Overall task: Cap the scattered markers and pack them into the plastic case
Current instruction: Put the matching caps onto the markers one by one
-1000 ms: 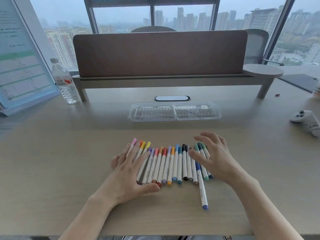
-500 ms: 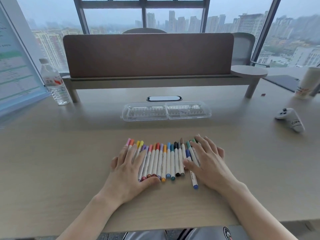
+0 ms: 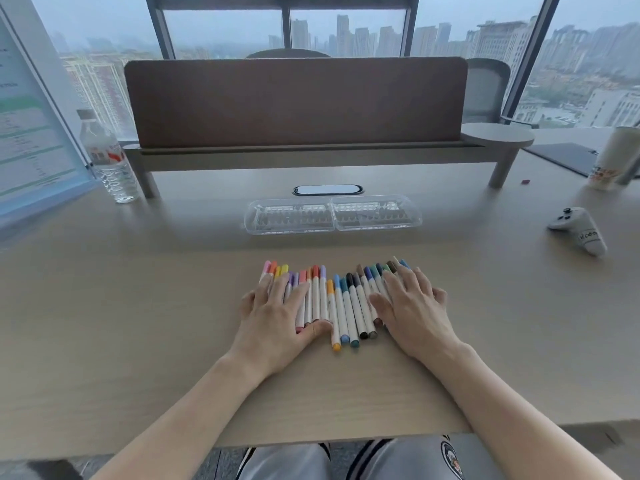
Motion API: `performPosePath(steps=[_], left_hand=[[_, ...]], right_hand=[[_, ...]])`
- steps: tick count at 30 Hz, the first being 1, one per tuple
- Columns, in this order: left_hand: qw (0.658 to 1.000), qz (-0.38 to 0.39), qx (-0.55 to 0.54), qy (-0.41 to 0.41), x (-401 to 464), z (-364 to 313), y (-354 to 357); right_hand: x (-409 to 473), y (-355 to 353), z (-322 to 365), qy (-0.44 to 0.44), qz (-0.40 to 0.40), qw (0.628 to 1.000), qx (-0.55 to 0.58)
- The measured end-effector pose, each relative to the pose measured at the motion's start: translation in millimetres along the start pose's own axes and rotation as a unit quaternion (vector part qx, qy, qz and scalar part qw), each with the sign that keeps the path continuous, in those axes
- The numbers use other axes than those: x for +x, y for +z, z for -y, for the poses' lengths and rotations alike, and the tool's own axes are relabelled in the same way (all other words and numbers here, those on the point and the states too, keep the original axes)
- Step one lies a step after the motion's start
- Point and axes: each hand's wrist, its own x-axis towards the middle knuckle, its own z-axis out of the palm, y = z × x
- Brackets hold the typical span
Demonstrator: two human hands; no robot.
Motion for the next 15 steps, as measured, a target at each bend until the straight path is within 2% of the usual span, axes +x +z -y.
performPosePath(steps=[4, 7, 9, 12, 15], left_hand=[[0.999, -0.009, -0.045, 0.020, 8, 7, -10], [0.990, -0.072, -0.123, -0.021, 41, 30, -23], [0.988, -0.089, -0.118, -0.040, 76, 50, -29], [0.990, -0.048, -0.107, -0.072, 128, 86, -21], [0.991, -0.008, -0.111, -0.069, 152, 111, -4]], right_hand=[[5, -11, 4, 0.010, -0.016, 0.999, 0.034], [34, -24, 5, 0.013, -0.016, 0.997, 0.071], [64, -28, 6, 0.003, 0.000, 0.997, 0.082], [108, -27, 12, -0.017, 0.026, 0.994, 0.108], [141, -16, 14, -0.030, 0.062, 0.993, 0.094]])
